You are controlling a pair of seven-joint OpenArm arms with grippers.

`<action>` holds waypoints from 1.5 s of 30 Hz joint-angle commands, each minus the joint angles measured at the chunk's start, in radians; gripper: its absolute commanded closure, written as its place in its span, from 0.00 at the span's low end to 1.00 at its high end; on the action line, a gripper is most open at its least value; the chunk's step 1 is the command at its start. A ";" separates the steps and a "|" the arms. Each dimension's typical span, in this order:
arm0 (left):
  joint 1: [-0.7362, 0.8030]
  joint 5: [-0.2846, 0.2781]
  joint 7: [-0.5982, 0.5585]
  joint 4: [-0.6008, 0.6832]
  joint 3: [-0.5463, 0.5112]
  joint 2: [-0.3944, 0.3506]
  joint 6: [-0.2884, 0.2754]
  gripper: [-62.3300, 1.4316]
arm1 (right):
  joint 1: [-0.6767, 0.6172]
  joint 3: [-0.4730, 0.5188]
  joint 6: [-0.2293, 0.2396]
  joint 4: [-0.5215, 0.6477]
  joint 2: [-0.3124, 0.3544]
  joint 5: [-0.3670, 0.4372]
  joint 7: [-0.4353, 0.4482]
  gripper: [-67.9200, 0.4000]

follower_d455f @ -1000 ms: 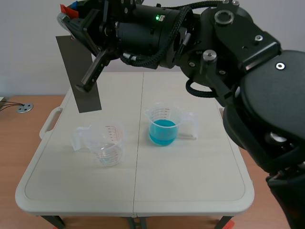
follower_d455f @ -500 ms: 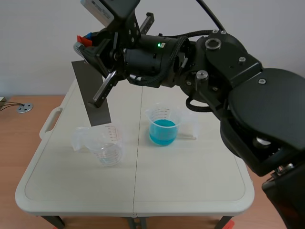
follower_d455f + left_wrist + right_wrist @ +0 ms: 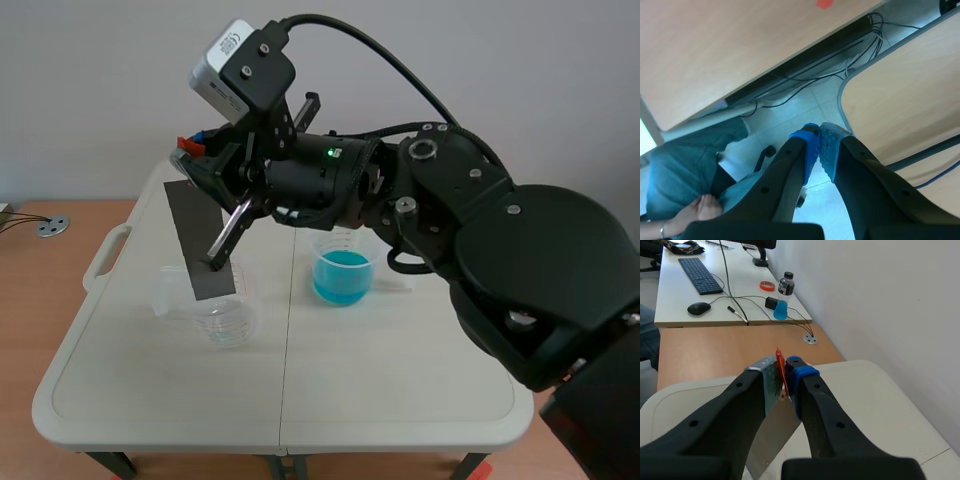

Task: Hold the metal plate by the orange handle, dip it into the blue solution, take it out and point at it, then put the plate back in the beaker on the left.
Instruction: 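Put the plate into the left beaker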

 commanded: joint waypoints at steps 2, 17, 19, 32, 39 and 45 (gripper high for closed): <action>-0.003 -0.005 -0.004 0.006 0.002 0.000 0.005 0.95 | 0.025 -0.008 -0.007 -0.013 -0.003 0.013 0.030 0.97; -0.003 -0.005 -0.008 0.006 0.002 0.000 0.005 0.95 | 0.024 -0.011 -0.014 -0.152 -0.020 0.082 0.062 0.97; -0.003 -0.005 -0.008 0.006 0.002 0.000 0.005 0.95 | 0.024 -0.011 -0.014 -0.164 -0.020 0.107 0.062 0.97; -0.003 -0.005 -0.008 0.006 0.002 0.000 0.005 0.95 | -0.002 -0.011 -0.061 -0.209 -0.020 0.253 0.058 0.97; -0.003 -0.005 -0.009 0.006 0.002 0.000 0.005 0.95 | -0.034 -0.019 -0.063 -0.209 -0.019 0.262 0.046 0.97; -0.003 -0.005 -0.011 0.006 0.002 0.000 0.005 0.95 | -0.047 -0.020 -0.063 -0.209 -0.019 0.262 0.042 0.97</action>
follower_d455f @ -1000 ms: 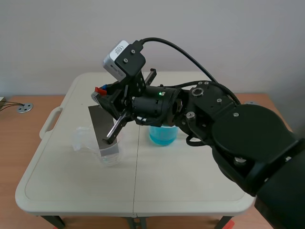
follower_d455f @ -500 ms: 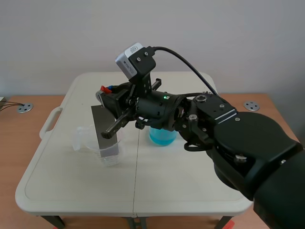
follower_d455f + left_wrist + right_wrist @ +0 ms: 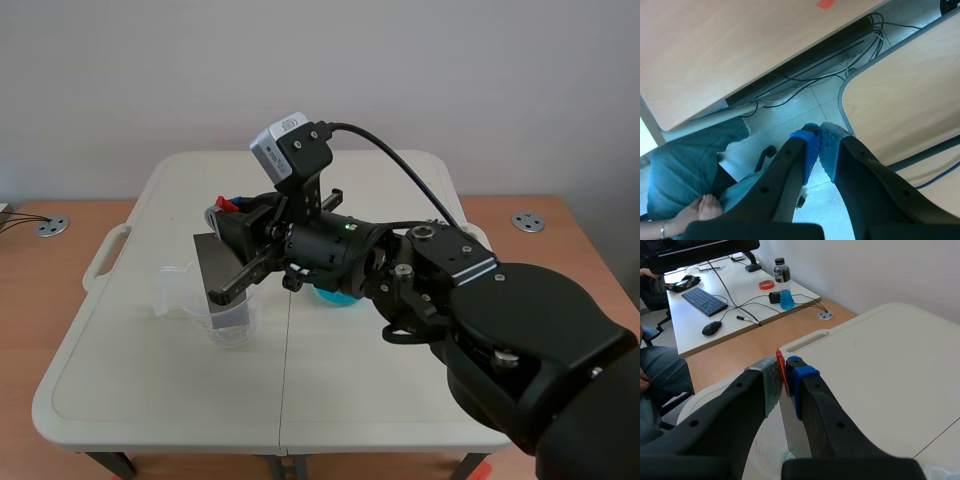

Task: Hold the metal plate by the orange handle, dip it into the blue solution, take it out and point at it, then put the plate back in the beaker on the left.
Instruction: 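Put the plate into the left beaker, then return to the home posture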

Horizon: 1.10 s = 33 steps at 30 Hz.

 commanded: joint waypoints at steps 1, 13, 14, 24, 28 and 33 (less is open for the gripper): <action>-0.003 -0.005 -0.010 0.006 0.002 0.000 0.004 0.95 | 0.006 -0.008 0.000 0.010 -0.005 0.008 0.007 0.97; -0.003 -0.005 -0.009 0.006 0.002 0.000 0.004 0.86 | 0.007 -0.008 0.000 0.010 -0.005 0.007 0.008 0.79; -0.003 -0.005 -0.009 0.006 0.002 0.000 0.004 0.78 | 0.007 -0.008 0.000 0.010 -0.005 0.007 0.008 0.76; -0.010 -0.006 -0.008 0.006 0.002 0.000 0.005 0.00 | 0.035 -0.002 -0.064 0.010 -0.002 0.008 0.039 0.37; -0.016 -0.006 -0.002 0.006 0.002 0.000 0.005 0.00 | 0.043 -0.002 -0.087 0.010 0.000 0.007 0.072 0.23; -0.017 -0.006 -0.002 0.006 0.002 0.000 0.005 0.00 | 0.045 0.011 -0.087 0.010 0.000 0.008 0.075 0.02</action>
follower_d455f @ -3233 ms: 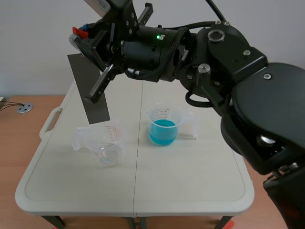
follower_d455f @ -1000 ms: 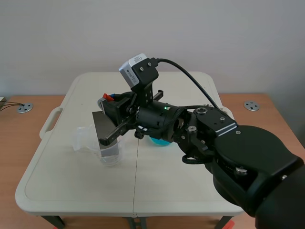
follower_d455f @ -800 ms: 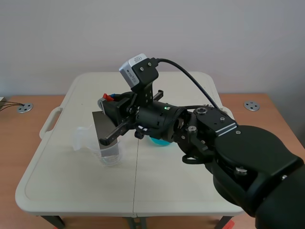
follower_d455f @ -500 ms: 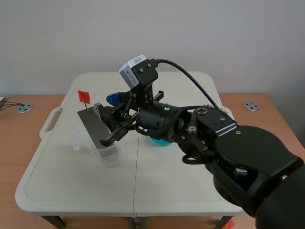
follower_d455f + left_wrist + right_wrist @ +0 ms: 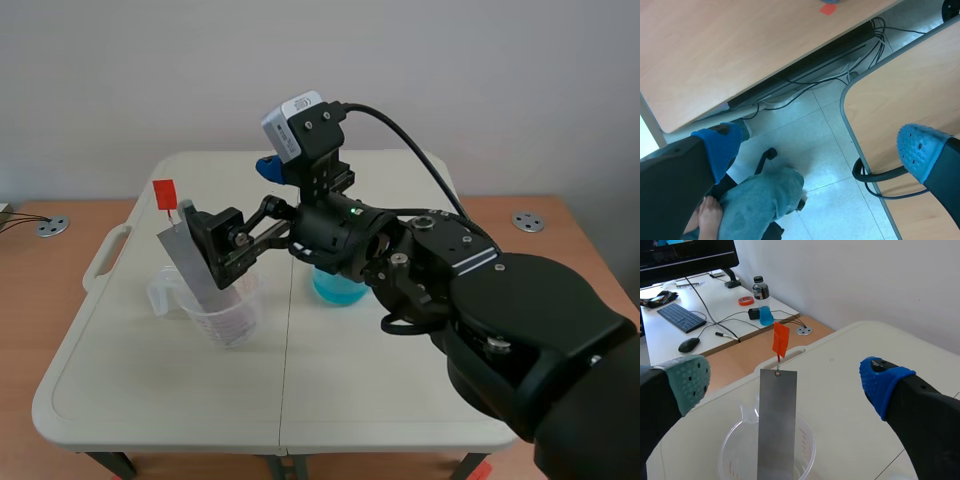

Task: Hold the metal plate by the orange handle, dip it into the blue solution, take it out and point at it, then put the plate back in the beaker on the left.
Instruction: 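Return to the home posture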

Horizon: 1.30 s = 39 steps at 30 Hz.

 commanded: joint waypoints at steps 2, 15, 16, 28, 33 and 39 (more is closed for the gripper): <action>0.000 0.001 -0.006 0.006 0.002 0.000 0.004 0.00 | 0.025 0.021 0.002 0.010 0.002 0.010 0.014 0.02; -0.132 -0.049 -0.047 0.008 0.000 -0.036 0.008 0.00 | 0.024 0.082 0.002 0.019 0.103 0.011 0.015 0.02; -0.154 -0.067 -0.047 0.009 0.000 -0.049 0.008 0.00 | 0.021 0.086 0.000 0.026 0.117 0.011 0.015 0.02; -0.459 -0.108 -0.107 0.027 0.002 -0.105 -0.026 0.00 | -0.148 0.238 -0.024 0.289 0.283 0.010 -0.039 0.02; -0.577 -0.129 -0.126 0.031 0.039 -0.105 -0.084 0.00 | -0.257 0.311 -0.024 0.406 0.348 0.010 -0.051 0.02; -0.693 -0.132 -0.158 0.031 0.123 -0.100 -0.101 0.00 | -0.389 0.402 -0.024 0.507 0.401 0.011 -0.064 0.02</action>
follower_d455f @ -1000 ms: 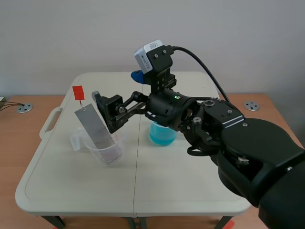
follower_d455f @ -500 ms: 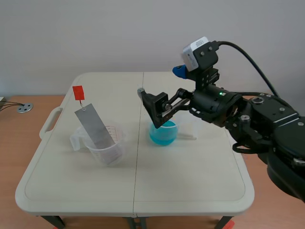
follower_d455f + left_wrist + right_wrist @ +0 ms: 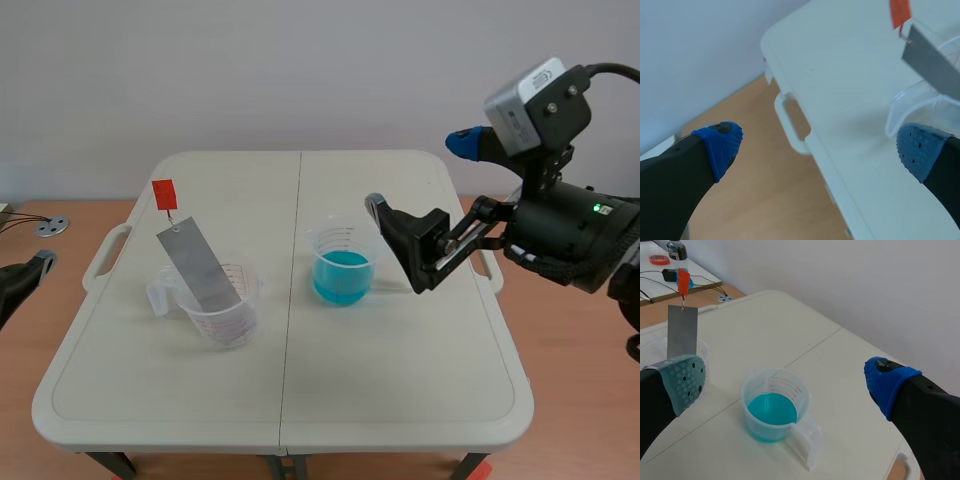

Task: Hold the metal plate by the orange handle, dip it into the blue solution, take it out and point at it, then put the plate back in the beaker on the left.
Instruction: 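Return to the home posture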

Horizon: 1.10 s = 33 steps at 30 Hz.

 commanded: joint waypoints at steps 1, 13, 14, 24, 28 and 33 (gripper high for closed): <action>-0.022 -0.010 -0.033 0.018 0.019 0.002 0.005 0.00 | -0.015 0.026 0.000 0.021 0.014 0.010 0.012 0.02; -0.167 -0.010 -0.090 0.051 0.227 0.002 -0.003 0.00 | -0.242 0.177 0.001 0.161 0.044 0.050 0.013 0.02; -0.174 -0.010 -0.089 0.056 0.239 0.002 -0.003 0.00 | -0.256 0.182 0.001 0.174 0.044 0.052 0.013 0.02; -0.190 -0.010 -0.039 0.062 0.274 0.047 -0.002 0.00 | -0.329 0.187 0.004 0.252 0.041 0.100 0.006 0.02; -0.190 -0.010 -0.032 0.062 0.274 0.058 -0.002 0.00 | -0.328 0.187 0.003 0.252 0.038 0.099 -0.032 0.02; -0.190 -0.010 -0.029 0.061 0.274 0.058 -0.002 0.00 | -0.328 0.187 0.003 0.252 0.038 0.100 -0.037 0.02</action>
